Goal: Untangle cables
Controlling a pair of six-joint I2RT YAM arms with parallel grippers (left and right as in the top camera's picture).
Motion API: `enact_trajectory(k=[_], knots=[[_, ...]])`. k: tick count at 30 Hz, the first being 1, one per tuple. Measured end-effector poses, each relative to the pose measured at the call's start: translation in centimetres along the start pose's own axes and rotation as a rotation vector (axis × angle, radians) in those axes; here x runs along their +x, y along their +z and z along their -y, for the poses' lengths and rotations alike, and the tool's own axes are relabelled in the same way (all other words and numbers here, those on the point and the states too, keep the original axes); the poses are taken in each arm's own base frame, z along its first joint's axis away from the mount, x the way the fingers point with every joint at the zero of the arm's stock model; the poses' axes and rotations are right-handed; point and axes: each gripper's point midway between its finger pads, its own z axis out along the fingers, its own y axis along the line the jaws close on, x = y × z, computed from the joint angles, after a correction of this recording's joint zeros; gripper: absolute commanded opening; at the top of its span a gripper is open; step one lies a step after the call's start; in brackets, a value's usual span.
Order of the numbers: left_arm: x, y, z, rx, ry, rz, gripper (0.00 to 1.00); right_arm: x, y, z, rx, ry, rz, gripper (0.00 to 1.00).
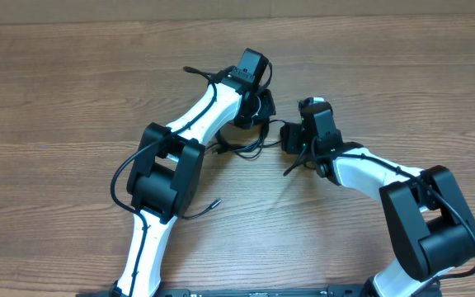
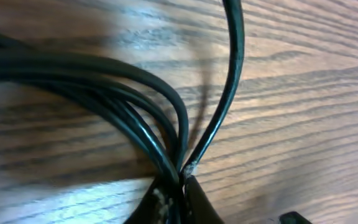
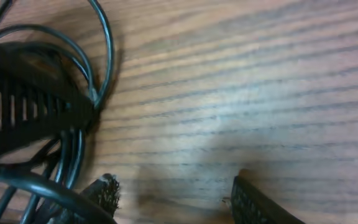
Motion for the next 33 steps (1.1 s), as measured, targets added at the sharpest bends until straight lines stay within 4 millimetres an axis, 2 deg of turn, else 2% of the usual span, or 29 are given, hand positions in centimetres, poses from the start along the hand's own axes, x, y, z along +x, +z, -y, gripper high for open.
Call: enact_trajectory(k=[3, 7, 11, 14, 19, 22, 24, 27, 33], knots=[[0.2, 0.0, 0.2, 0.014, -0.001, -0.013, 0.04, 0.0, 0.1, 0.4, 0.017, -0.002, 0.021, 0.56], [0.5, -0.2, 0.9, 0.074, -0.007, -0.054, 0.04, -0.4, 0.0, 1.5, 0.078, -0.017, 0.046, 0.42], [1.0, -1.1, 1.3, 0.178, -0.019, -0.138, 0.04, -0.7, -0.3, 3.7, 0.205, -0.030, 0.073, 0.42], [1.2, -2.2, 0.3, 0.217, -0.057, -0.200, 0.04, -0.6, -0.8, 5.7, 0.329, -0.042, 0.084, 0.42], [0.2, -5.6, -1.6, 0.244, -0.099, -0.222, 0.04, -1.5, -2.7, 9.3, 0.556, -0.059, 0.147, 0.45], [-0.4, -8.7, -2.3, 0.252, -0.097, -0.205, 0.04, -2.3, -4.2, 10.3, 0.640, -0.064, 0.181, 0.48], [-0.2, -10.7, -2.3, 0.253, -0.070, -0.196, 0.04, -3.0, -5.4, 10.4, 0.655, -0.059, 0.203, 0.47], [1.2, -11.6, -2.8, 0.218, -0.043, -0.230, 0.04, -2.8, -6.3, 9.6, 0.602, -0.059, 0.173, 0.47], [3.0, -11.4, -3.9, 0.151, 0.118, -0.270, 0.04, -0.2, -5.2, 4.3, 0.244, -0.007, 0.005, 0.47]])
